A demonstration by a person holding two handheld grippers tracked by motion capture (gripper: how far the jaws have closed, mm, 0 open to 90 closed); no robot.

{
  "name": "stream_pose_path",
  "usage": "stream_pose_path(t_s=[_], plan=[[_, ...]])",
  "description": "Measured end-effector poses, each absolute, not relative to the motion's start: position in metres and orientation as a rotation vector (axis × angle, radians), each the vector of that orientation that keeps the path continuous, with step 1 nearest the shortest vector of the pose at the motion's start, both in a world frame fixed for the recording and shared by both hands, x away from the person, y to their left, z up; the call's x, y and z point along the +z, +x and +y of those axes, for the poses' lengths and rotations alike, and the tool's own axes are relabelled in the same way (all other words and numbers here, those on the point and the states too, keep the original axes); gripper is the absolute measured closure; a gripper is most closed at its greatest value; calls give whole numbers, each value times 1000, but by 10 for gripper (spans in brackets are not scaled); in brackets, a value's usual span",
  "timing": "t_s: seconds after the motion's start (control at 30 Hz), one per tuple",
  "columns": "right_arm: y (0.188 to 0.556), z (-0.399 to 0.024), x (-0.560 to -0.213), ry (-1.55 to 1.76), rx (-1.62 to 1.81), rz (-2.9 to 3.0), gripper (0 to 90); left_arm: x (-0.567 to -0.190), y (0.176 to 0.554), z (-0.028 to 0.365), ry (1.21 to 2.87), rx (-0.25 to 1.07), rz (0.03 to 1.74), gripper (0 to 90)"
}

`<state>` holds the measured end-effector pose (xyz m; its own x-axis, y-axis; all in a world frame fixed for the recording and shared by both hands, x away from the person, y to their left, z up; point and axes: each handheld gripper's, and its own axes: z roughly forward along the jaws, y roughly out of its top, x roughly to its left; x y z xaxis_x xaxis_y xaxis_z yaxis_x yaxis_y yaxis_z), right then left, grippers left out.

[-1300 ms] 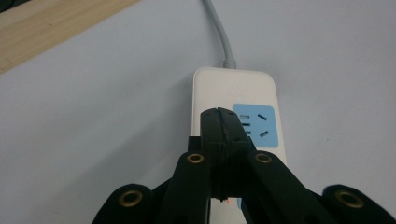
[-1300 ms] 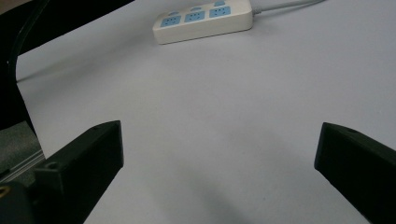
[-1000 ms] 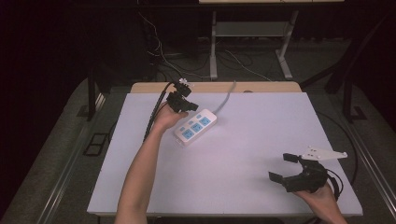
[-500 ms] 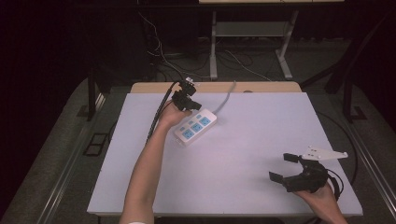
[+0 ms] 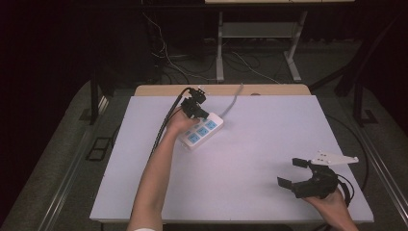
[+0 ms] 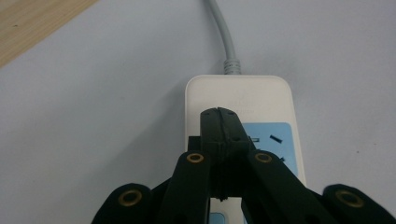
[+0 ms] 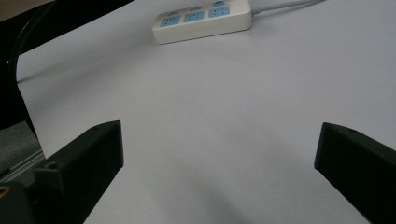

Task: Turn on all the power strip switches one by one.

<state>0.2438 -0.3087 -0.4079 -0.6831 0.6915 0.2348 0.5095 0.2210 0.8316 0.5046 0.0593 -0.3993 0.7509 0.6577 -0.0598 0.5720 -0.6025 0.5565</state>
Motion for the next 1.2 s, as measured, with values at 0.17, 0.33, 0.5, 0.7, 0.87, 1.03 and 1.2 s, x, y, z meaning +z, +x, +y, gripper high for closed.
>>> stream_pose_path(t_s=[0.17, 0.33, 0.5, 0.7, 0.87, 1.03, 1.2], plan=[[244, -309, -408, 1149, 1456, 2301, 13, -403, 505, 63, 2375, 195, 945, 897], [244, -308, -408, 1146, 1451, 2306, 13, -404, 504, 61, 2384, 183, 954, 899], [243, -309, -407, 1143, 1454, 2301, 13, -405, 504, 62, 2384, 167, 967, 899], [242, -309, -406, 1133, 1454, 2301, 13, -405, 506, 61, 2379, 161, 1002, 900], [243, -309, -406, 1133, 1455, 2300, 13, -407, 509, 64, 2352, 126, 1017, 900], [243, -310, -406, 1137, 1452, 2301, 13, -407, 507, 63, 2359, 141, 1009, 899], [243, -310, -406, 1140, 1454, 2300, 13, -407, 507, 63, 2358, 143, 1013, 897]])
